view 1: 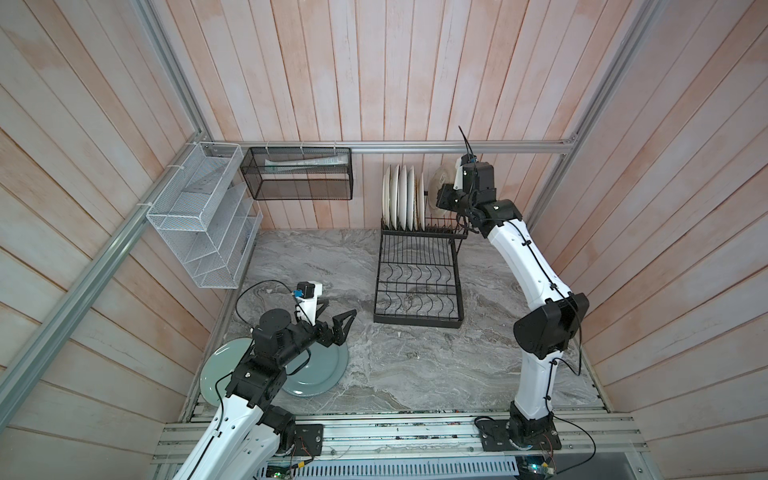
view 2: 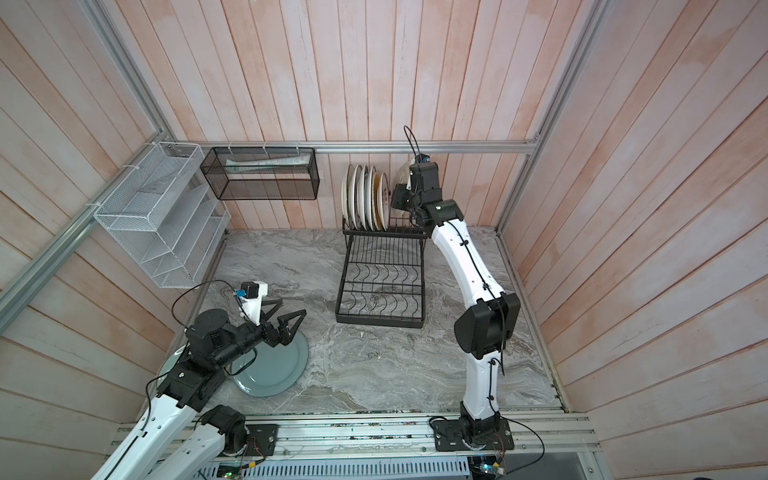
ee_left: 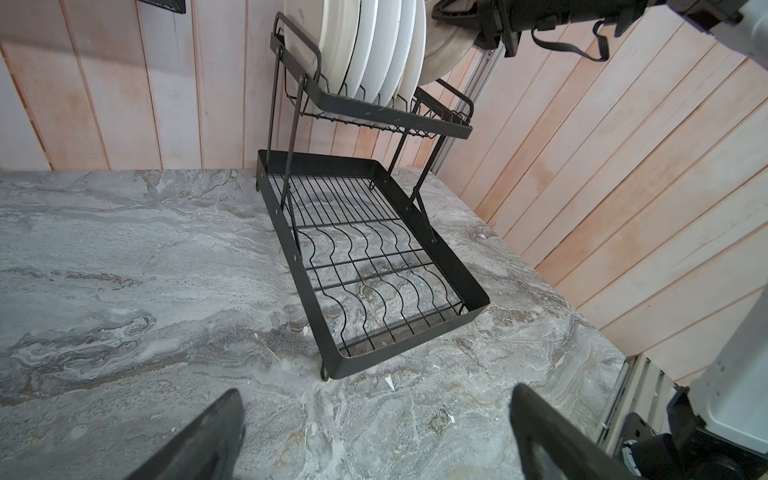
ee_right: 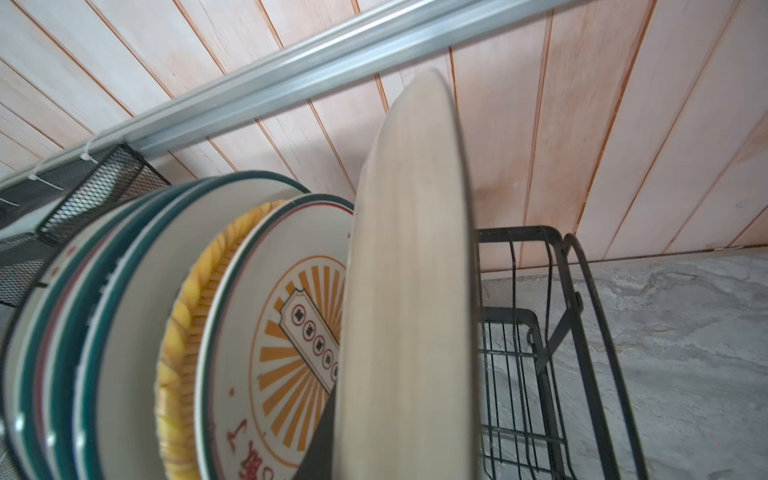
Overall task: Load the plates into the dish rack
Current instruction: 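Lower the dark blue plate into the upper rack slot with the right gripper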
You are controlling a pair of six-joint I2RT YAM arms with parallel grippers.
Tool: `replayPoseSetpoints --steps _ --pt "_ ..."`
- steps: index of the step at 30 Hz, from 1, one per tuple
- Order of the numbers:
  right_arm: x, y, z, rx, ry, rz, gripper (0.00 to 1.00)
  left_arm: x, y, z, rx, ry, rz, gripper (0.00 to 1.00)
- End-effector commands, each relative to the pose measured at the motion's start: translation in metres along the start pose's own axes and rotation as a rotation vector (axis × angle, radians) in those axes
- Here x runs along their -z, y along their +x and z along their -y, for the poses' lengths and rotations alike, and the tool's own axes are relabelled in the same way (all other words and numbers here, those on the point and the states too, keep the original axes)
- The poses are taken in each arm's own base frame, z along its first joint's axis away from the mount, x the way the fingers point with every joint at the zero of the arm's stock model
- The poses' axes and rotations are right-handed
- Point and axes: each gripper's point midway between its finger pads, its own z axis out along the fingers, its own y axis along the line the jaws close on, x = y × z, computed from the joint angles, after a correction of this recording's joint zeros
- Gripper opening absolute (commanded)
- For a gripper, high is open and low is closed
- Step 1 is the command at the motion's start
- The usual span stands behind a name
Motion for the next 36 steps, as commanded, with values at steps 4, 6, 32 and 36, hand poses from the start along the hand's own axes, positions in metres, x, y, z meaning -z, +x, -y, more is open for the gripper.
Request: replayPoseSetpoints --steps 4,6,32,36 --pt "0.018 -0.047 -0.017 0.013 -0.041 0.18 0.0 0.001 -0.004 0.003 -0.013 0.009 0.0 1.0" --pt "0.017 -0.044 -0.017 0.021 -0.029 0.181 0.0 0.001 -0.003 0.003 -0.009 0.011 -0.006 1.0" --pt "-0.01 -0.016 -0.009 0.026 0.034 0.138 0.0 0.001 -0.001 0.002 -0.001 0.006 -0.01 1.0" --pt "-0.014 -0.011 -0.007 0.026 0.054 0.13 0.0 0.0 -0.001 0.002 0.0 0.007 -0.01 1.0"
